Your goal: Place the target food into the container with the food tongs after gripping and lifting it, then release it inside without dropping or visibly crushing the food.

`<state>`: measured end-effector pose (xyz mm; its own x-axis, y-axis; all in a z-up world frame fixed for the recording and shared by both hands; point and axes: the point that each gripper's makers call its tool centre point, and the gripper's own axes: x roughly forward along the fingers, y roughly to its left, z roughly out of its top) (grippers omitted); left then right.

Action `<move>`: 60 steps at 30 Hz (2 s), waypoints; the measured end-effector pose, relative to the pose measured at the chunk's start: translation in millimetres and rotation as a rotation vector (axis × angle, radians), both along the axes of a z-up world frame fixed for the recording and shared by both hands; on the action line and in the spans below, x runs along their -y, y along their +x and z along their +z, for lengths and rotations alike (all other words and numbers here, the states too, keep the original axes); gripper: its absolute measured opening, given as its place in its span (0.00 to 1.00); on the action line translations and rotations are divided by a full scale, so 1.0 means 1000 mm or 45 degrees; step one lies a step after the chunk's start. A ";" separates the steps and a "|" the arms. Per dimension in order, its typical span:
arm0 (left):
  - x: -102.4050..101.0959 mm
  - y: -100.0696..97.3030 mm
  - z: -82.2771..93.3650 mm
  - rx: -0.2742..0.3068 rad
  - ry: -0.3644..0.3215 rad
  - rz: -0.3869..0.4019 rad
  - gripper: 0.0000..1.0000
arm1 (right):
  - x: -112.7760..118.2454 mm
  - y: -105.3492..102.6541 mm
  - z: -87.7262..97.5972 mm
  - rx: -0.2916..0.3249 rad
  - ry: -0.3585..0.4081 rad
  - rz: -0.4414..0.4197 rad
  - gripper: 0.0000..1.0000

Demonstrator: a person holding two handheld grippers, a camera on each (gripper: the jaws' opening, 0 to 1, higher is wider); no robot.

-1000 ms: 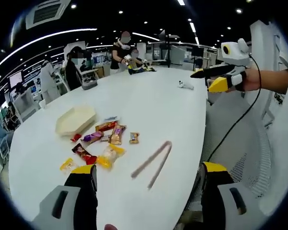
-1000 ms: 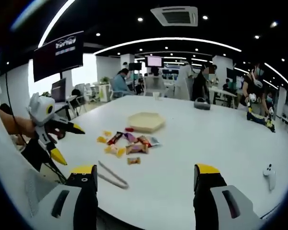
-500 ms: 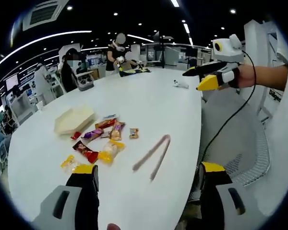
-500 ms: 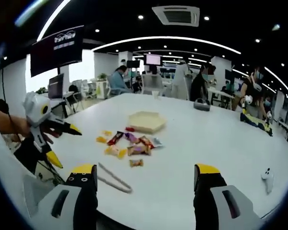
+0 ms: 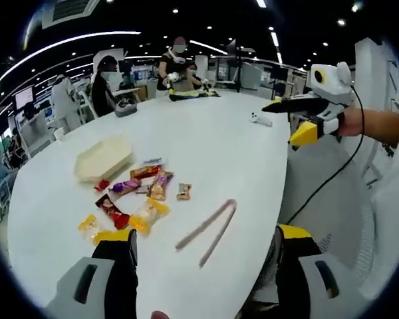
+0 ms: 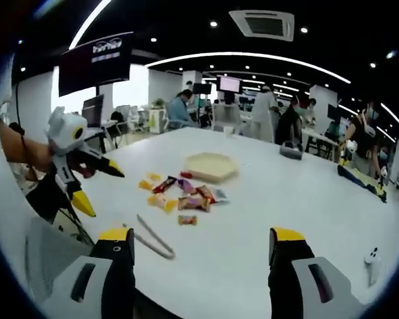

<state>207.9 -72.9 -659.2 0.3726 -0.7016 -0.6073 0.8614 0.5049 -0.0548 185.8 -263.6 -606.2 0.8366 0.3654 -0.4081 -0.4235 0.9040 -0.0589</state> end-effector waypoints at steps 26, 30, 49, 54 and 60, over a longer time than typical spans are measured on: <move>0.011 -0.016 -0.026 0.020 0.329 -0.159 0.81 | 0.016 -0.014 -0.041 0.006 -0.150 0.135 0.73; 0.012 -0.014 -0.034 0.035 0.348 -0.167 0.79 | 0.009 -0.017 -0.037 0.030 -0.127 0.184 0.74; 0.016 -0.012 -0.048 0.054 0.424 -0.329 0.75 | -0.012 -0.009 -0.039 -0.037 -0.113 0.292 0.76; 0.015 -0.010 -0.047 0.049 0.398 -0.306 0.73 | -0.012 -0.005 -0.040 -0.046 -0.109 0.294 0.76; 0.013 -0.011 -0.047 0.059 0.392 -0.304 0.70 | -0.010 -0.003 -0.047 -0.069 -0.108 0.300 0.75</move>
<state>197.2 -86.2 -706.2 0.2526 -0.5595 -0.7894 0.9547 0.2767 0.1094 183.0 -253.6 -653.2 0.7086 0.5100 -0.4877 -0.6265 0.7727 -0.1021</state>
